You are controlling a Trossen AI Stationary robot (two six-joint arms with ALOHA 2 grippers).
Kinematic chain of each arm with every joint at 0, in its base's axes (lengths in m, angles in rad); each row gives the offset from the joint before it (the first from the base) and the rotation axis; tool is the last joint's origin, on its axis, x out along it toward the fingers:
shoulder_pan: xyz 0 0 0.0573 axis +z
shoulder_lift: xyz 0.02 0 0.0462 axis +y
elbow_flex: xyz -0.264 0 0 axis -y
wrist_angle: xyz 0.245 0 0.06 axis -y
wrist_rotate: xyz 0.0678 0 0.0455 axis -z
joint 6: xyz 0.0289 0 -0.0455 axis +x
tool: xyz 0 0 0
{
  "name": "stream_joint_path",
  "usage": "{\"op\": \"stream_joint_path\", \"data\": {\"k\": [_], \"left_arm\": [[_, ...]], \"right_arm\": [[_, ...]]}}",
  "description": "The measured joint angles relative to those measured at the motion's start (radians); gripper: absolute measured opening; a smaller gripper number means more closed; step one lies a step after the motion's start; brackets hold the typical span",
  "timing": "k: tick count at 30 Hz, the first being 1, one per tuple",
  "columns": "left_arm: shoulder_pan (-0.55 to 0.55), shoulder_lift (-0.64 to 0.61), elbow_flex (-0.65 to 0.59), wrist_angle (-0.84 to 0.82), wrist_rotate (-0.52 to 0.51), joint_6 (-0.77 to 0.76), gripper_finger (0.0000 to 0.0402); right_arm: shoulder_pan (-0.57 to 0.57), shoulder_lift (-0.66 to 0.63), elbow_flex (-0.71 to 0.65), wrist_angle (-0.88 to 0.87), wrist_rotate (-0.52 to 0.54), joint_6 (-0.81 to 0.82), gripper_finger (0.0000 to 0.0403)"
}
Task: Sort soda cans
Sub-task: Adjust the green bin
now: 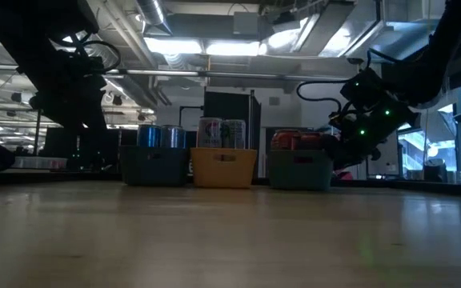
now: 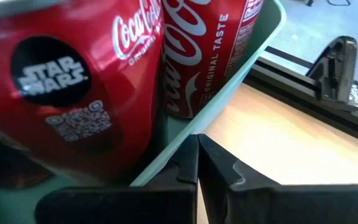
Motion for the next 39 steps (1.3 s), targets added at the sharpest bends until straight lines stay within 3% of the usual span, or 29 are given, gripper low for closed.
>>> {"op": "stream_joint_path", "data": {"k": [19, 30, 34, 39], "left_arm": [[0.0, 0.0, 0.0, 0.003, 0.0, 0.088, 0.037], [0.0, 0.0, 0.0, 0.003, 0.005, 0.085, 0.037], [-0.001, 0.0, 0.0, 0.002, 0.005, 0.088, 0.037], [-0.016, -0.005, 0.019, -0.002, 0.019, 0.099, 0.037]], "right_arm": [[0.002, 0.135, 0.124, 0.024, -0.1, -0.01, 0.0007], [0.048, 0.17, 0.147, 0.044, -0.068, 0.007, 0.0007], [0.047, 0.14, 0.148, -0.005, -0.068, 0.005, 0.0007], [0.047, -0.015, 0.148, -0.213, -0.069, -0.021, 0.0007]]}}
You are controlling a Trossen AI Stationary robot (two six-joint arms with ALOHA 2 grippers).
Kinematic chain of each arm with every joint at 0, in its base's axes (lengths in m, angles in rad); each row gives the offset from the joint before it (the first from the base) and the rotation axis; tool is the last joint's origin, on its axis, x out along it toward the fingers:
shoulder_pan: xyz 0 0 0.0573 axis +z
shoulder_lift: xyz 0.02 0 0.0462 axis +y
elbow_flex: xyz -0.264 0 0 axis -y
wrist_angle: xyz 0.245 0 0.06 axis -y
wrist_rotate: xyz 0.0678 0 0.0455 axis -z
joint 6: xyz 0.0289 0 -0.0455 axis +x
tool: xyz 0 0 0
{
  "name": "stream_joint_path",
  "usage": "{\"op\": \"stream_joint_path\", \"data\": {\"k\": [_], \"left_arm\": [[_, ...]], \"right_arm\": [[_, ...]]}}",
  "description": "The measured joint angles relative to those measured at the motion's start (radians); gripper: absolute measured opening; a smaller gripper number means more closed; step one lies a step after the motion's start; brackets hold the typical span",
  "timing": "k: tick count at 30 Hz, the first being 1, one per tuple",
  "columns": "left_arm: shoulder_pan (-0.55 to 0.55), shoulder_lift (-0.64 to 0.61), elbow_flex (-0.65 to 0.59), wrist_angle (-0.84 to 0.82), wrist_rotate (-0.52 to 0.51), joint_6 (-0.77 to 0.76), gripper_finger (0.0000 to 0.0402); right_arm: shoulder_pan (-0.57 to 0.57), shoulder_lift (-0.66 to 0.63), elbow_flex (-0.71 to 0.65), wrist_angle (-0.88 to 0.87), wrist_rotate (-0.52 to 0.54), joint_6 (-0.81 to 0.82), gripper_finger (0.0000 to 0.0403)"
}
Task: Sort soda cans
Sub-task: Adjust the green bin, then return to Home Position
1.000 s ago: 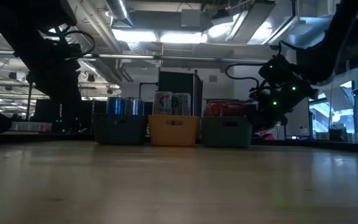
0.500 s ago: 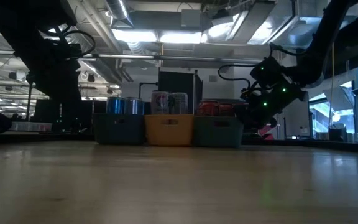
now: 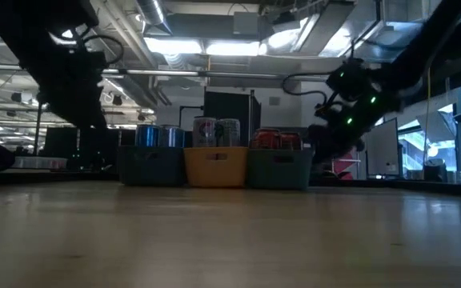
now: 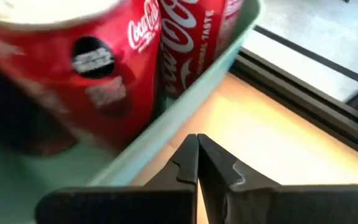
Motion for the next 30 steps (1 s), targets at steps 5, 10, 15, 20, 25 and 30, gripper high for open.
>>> {"op": "stream_joint_path", "data": {"k": [5, 10, 15, 20, 25, 30], "left_arm": [[-0.019, -0.02, 0.048, 0.013, 0.0, 0.042, 0.037], [-0.047, -0.06, 0.061, 0.102, 0.009, 0.118, 0.035], [-0.104, -0.079, 0.061, 0.324, 0.145, 0.327, 0.0271], [-0.149, -0.077, 0.061, 0.465, 0.203, 0.451, 0.0148], [-0.199, -0.078, 0.059, 0.51, 0.213, 0.516, 0.0016], [-0.223, -0.104, -0.015, 0.646, 0.226, 0.579, 0.0016]], "right_arm": [[0.0, -0.229, 0.0, -0.228, -0.05, 0.007, 0.0007], [0.023, -0.447, 0.0, -0.32, -0.265, 0.11, 0.0007], [0.171, -0.549, 0.0, -0.214, -0.394, 0.163, 0.0007], [0.369, -0.551, -0.003, -0.086, -0.359, 0.136, 0.0007], [0.479, -0.561, -0.092, 0.129, -0.358, 0.133, 0.0007], [0.51, -0.588, -0.247, 0.325, -0.339, 0.155, 0.0007]]}}
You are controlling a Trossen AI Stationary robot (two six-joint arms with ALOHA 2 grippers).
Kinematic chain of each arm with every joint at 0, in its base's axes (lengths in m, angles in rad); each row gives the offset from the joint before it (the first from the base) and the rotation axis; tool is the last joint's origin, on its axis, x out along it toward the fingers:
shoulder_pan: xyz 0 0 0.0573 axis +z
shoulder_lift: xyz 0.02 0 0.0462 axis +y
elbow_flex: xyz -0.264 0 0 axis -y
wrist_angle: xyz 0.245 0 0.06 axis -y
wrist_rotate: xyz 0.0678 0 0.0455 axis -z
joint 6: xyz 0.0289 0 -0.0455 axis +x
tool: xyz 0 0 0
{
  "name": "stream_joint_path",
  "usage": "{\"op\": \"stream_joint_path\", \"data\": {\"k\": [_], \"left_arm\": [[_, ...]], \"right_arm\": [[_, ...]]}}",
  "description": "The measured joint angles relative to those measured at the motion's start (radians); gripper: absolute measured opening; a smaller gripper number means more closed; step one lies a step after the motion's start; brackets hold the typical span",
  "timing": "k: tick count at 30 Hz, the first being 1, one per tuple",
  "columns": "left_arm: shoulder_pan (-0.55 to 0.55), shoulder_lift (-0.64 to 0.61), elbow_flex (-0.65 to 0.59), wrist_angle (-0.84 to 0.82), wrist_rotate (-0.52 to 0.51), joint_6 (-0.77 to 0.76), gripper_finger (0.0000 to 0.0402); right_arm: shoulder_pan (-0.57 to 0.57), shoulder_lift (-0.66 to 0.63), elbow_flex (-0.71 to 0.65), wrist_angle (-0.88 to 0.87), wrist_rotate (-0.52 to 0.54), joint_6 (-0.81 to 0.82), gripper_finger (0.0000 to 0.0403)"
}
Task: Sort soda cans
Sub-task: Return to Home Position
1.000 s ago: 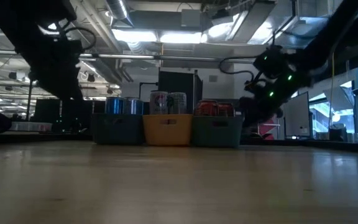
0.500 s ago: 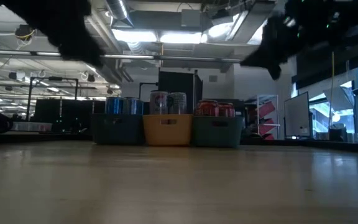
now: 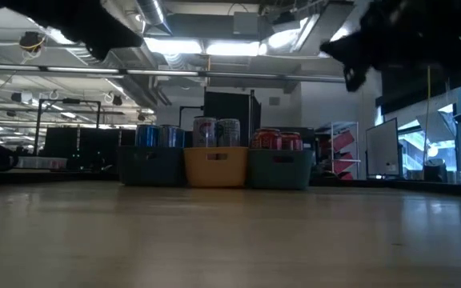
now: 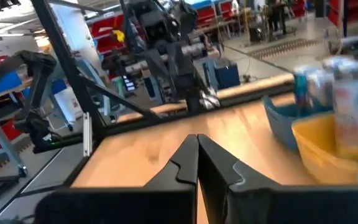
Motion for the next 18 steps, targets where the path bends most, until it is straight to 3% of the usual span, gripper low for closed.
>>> {"op": "stream_joint_path", "data": {"k": [6, 11, 16, 18], "left_arm": [[0.032, -0.134, -0.111, 0.064, 0.069, 0.027, 0.0006], [0.094, -0.283, -0.157, 0.036, 0.146, 0.046, 0.0002], [0.152, -0.379, -0.159, -0.071, 0.006, 0.096, 0.0012], [0.163, -0.4, -0.159, -0.086, -0.006, 0.036, 0.0018]], "right_arm": [[0.0, -0.075, -0.161, 0.098, 0.046, 0.01, 0.0007], [0.0, -0.137, -0.195, 0.079, 0.059, 0.012, 0.0007], [0.0, -0.145, -0.197, 0.07, 0.059, 0.013, 0.0007], [0.0, -0.145, -0.197, 0.062, 0.044, 0.025, 0.0007]]}}
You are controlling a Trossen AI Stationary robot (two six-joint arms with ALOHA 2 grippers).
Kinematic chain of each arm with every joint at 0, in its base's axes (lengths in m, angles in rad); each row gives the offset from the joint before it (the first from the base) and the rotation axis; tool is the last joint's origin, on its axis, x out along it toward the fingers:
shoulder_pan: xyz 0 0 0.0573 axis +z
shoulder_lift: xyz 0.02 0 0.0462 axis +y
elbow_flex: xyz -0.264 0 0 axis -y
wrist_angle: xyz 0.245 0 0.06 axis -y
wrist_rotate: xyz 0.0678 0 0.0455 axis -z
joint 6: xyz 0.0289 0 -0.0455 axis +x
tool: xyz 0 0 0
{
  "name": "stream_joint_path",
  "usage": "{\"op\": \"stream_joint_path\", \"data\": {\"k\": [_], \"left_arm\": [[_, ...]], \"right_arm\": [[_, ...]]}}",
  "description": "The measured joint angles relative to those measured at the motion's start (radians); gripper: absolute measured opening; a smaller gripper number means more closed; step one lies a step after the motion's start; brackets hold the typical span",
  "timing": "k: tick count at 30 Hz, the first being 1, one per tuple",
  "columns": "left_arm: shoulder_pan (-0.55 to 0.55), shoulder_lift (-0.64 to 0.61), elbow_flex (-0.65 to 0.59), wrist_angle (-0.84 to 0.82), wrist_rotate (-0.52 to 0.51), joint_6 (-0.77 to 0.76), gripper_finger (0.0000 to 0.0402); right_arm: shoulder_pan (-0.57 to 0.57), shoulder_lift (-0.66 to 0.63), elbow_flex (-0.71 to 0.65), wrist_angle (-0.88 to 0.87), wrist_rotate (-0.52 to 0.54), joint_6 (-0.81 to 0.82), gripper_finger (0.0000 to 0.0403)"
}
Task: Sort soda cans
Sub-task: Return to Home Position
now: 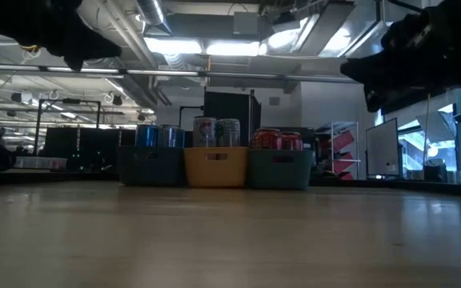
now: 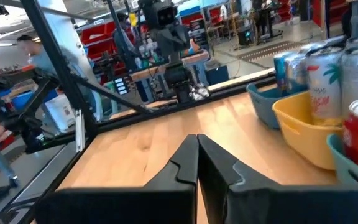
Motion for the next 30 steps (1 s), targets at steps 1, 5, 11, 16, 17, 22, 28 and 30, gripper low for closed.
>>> {"op": "stream_joint_path", "data": {"k": [1, 5, 11, 16, 17, 22, 28, 30], "left_arm": [[0.002, -0.006, 0.0, -0.01, 0.002, -0.051, 0.002], [0.001, -0.016, -0.036, -0.018, 0.13, 0.001, 0.0023], [0.003, -0.135, -0.156, 0.083, 0.23, 0.008, 0.0018], [0.003, -0.301, -0.219, 0.092, 0.231, -0.014, 0.0018], [0.003, -0.332, -0.227, 0.085, 0.232, -0.014, 0.0018], [0.004, -0.372, -0.246, 0.07, 0.238, -0.037, 0.0018], [0.004, -0.375, -0.317, 0.177, 0.283, -0.038, 0.0017], [0.005, -0.374, -0.334, 0.191, 0.298, -0.045, 0.0017]], "right_arm": [[0.0, 0.0, 0.0, -0.005, -0.007, -0.006, 0.0007], [0.0, 0.002, 0.0, -0.004, -0.01, -0.059, 0.0007], [0.0, -0.042, -0.037, -0.002, -0.04, -0.075, 0.0007], [0.0, -0.11, -0.079, -0.049, 0.03, -0.065, 0.0007], [0.0, -0.125, -0.079, -0.071, 0.036, -0.065, 0.0007], [0.0, -0.167, -0.079, -0.108, 0.039, -0.071, 0.0007], [0.0, -0.198, -0.08, -0.161, 0.03, -0.073, 0.0007], [0.0, -0.201, -0.08, -0.186, 0.03, -0.07, 0.0007]]}}
